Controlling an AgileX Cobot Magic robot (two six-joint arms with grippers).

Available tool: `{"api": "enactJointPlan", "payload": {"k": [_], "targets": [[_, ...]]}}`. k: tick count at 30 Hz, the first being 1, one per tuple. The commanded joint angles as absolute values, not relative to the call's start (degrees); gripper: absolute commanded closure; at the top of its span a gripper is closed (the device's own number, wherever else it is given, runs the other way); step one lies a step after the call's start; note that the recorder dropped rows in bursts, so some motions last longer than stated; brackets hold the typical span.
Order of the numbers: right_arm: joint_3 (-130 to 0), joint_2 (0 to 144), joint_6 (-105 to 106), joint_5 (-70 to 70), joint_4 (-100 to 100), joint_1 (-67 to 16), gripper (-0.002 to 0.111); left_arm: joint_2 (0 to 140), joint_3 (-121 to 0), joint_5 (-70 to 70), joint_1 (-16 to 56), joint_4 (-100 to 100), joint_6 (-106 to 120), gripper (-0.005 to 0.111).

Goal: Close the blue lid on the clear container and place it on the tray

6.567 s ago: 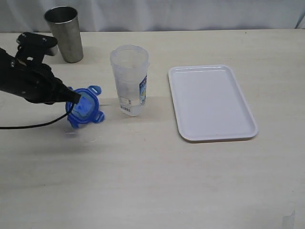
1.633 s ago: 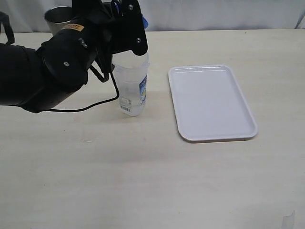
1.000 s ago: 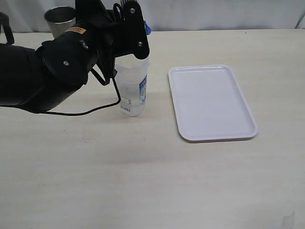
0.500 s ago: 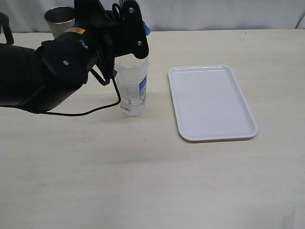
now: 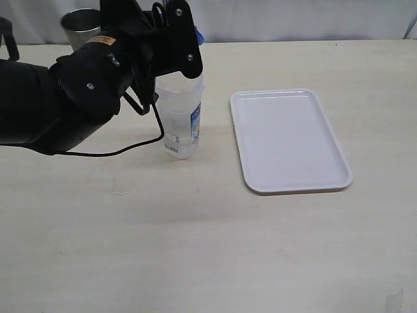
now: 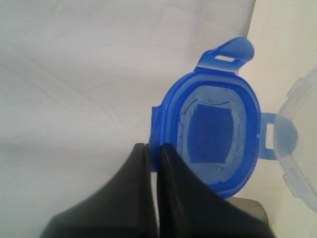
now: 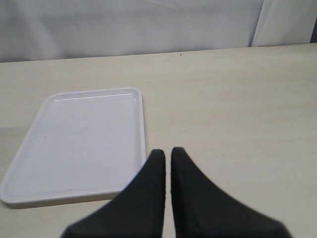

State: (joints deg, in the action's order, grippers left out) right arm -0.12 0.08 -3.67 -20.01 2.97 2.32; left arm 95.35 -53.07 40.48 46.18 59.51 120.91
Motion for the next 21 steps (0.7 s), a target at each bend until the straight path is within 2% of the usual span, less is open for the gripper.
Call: {"api": "enactJointPlan", "payload": {"k": [1, 8, 21], "targets": [[0.0, 0.0, -3.2, -19.9, 3.5, 2.5, 0.104, 94.9, -53.3, 43.0, 46.7, 58.8, 122.8, 0.107], [0.0, 0.0, -3.2, -19.9, 3.5, 2.5, 0.104, 94.9, -53.3, 44.0, 49.5, 57.4, 122.8, 0.107], [0.0, 0.0, -3.2, -19.9, 3.5, 2.5, 0.104, 94.9, -53.3, 44.6, 49.6, 57.5, 122.8, 0.107]]}}
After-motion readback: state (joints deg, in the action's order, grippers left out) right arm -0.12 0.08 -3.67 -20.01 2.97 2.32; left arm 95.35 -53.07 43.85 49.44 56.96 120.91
